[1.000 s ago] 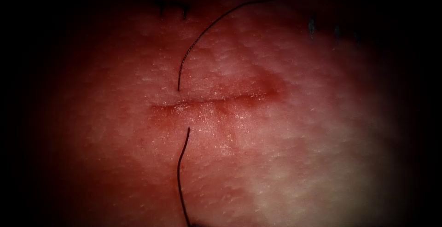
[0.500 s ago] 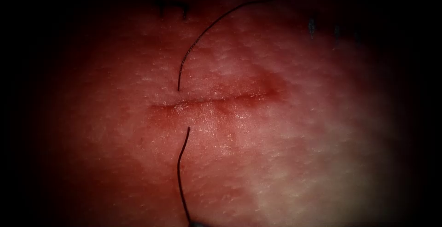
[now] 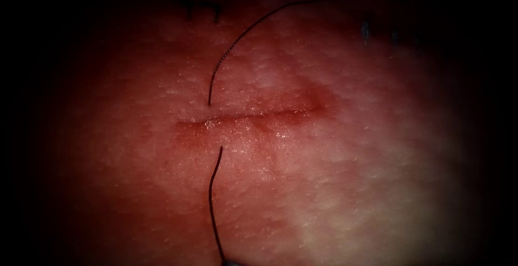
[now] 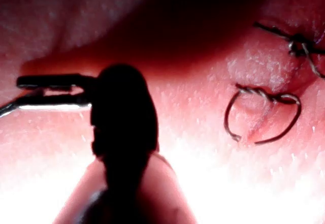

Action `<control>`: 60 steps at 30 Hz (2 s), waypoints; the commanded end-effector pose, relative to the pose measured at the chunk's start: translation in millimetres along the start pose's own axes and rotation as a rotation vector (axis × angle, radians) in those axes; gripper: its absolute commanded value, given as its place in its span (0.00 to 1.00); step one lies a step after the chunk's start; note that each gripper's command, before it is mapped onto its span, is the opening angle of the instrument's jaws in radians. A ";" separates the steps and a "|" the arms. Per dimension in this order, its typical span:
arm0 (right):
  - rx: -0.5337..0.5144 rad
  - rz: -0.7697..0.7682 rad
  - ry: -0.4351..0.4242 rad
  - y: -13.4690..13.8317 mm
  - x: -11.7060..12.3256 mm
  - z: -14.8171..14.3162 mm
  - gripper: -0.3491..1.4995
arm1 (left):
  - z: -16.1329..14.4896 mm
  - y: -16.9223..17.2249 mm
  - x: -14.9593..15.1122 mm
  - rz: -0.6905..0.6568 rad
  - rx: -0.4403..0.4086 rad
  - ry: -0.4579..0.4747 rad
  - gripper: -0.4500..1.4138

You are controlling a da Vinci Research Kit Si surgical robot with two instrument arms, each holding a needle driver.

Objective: Wound Closure

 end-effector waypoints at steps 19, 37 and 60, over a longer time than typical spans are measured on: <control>-0.040 0.016 0.004 -0.2 -1.6 2.6 0.55 | 0.8 -0.2 0.7 0.003 0.002 -0.005 0.00; -0.080 -0.025 -0.017 2.1 -2.2 0.3 0.26 | 0.8 -0.2 0.7 0.003 0.002 -0.005 0.00; -0.099 -0.040 -0.026 3.0 -3.7 -2.5 0.00 | -3.8 4.7 7.7 -0.059 -0.312 0.194 0.02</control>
